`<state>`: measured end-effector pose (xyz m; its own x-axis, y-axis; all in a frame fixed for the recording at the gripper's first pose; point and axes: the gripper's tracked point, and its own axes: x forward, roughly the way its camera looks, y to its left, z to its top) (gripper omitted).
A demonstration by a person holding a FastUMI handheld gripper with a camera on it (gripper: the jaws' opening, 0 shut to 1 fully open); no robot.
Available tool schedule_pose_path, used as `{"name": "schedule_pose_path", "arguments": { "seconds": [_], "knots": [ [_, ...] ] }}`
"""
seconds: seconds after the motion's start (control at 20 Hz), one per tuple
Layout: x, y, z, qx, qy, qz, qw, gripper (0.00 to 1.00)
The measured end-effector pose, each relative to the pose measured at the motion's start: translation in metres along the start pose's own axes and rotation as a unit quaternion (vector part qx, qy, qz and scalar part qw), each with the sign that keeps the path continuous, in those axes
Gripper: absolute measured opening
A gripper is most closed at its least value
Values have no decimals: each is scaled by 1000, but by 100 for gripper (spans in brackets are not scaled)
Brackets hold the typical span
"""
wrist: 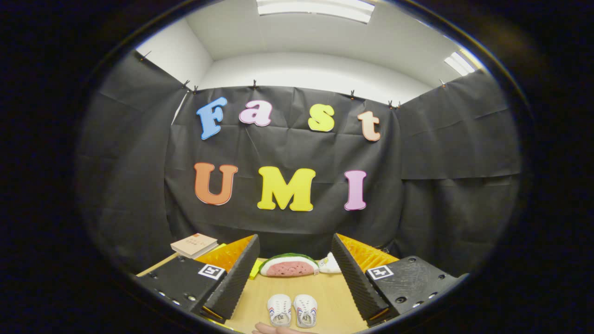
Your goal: Open the storage box then place both shoes into the box .Put the left shoe in first, then the right shoe, with the right side of both shoes facing outward in a uniform manner.
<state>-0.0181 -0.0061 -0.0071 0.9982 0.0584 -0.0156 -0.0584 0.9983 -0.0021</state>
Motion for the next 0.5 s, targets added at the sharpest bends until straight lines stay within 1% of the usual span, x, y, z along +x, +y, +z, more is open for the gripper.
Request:
{"name": "schedule_pose_path", "arguments": {
  "seconds": [0.3,0.5],
  "knots": [
    [10,-1,-25,14,25,11,1000,95],
    [32,9,-55,27,59,53,997,95]
  ]
}}
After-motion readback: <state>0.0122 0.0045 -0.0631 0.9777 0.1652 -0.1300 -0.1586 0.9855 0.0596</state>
